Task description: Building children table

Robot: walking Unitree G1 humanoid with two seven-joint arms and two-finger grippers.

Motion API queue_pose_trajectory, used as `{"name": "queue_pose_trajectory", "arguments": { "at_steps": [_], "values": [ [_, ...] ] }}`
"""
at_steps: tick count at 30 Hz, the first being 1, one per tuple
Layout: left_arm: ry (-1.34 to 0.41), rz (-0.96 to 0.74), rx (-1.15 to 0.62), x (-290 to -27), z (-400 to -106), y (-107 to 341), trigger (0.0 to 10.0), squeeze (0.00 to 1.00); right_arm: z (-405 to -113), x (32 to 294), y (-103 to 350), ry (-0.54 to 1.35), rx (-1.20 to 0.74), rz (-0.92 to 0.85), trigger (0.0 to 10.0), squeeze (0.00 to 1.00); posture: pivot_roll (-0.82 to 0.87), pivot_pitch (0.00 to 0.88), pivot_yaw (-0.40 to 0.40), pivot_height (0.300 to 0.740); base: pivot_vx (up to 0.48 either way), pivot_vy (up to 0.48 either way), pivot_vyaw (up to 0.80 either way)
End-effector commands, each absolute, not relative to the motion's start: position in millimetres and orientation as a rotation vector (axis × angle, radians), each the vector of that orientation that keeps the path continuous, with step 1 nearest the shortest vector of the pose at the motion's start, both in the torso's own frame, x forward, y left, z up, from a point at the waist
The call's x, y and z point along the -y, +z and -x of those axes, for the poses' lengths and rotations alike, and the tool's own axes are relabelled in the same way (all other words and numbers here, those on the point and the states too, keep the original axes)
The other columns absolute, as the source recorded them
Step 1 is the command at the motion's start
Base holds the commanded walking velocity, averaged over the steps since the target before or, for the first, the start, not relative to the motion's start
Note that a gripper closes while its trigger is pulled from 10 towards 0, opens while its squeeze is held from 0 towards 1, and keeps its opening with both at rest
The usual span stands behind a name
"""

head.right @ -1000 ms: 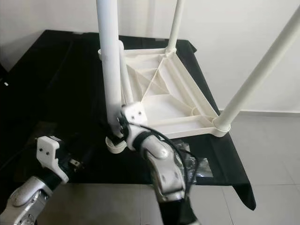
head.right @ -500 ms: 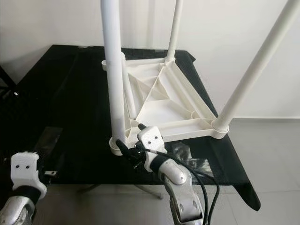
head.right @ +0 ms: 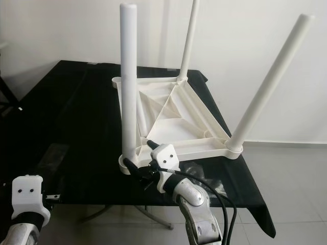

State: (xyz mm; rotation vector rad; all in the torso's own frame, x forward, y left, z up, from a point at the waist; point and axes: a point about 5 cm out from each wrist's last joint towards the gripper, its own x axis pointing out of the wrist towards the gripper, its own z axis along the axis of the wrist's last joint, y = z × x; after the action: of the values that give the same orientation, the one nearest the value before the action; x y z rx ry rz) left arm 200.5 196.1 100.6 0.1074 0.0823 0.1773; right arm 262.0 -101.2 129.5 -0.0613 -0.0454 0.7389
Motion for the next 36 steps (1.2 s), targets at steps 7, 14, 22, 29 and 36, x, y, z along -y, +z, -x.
{"name": "queue_pose_trajectory", "arguments": {
  "at_steps": [7,14,22,29,36],
  "values": [
    [0.167,-0.079,-0.107,-196,-201,92,10.0,0.00,-263,104,124,0.747,0.047,0.045,10.0,0.00,-0.20,0.000,-0.062,0.740,0.000,-0.480,0.00],
    [0.147,-0.083,-0.098,-193,-207,90,10.0,0.00,-267,102,119,0.793,0.029,0.046,10.0,0.00,-0.21,0.000,-0.060,0.740,0.000,-0.480,0.00],
    [0.135,-0.080,-0.090,-192,-209,90,10.0,0.00,-270,100,117,0.818,0.017,0.035,10.0,0.00,-0.21,0.000,-0.055,0.740,0.000,-0.480,0.00],
    [0.119,-0.078,-0.078,-190,-213,92,10.0,0.00,-273,100,117,0.831,0.012,0.057,10.0,0.00,-0.22,0.000,-0.060,0.740,0.000,-0.480,0.00],
    [0.118,-0.067,-0.069,-189,-216,94,10.0,0.00,-276,101,118,0.836,0.012,0.057,10.0,0.00,-0.23,0.000,-0.062,0.740,0.000,-0.480,0.00]
  ]
}}
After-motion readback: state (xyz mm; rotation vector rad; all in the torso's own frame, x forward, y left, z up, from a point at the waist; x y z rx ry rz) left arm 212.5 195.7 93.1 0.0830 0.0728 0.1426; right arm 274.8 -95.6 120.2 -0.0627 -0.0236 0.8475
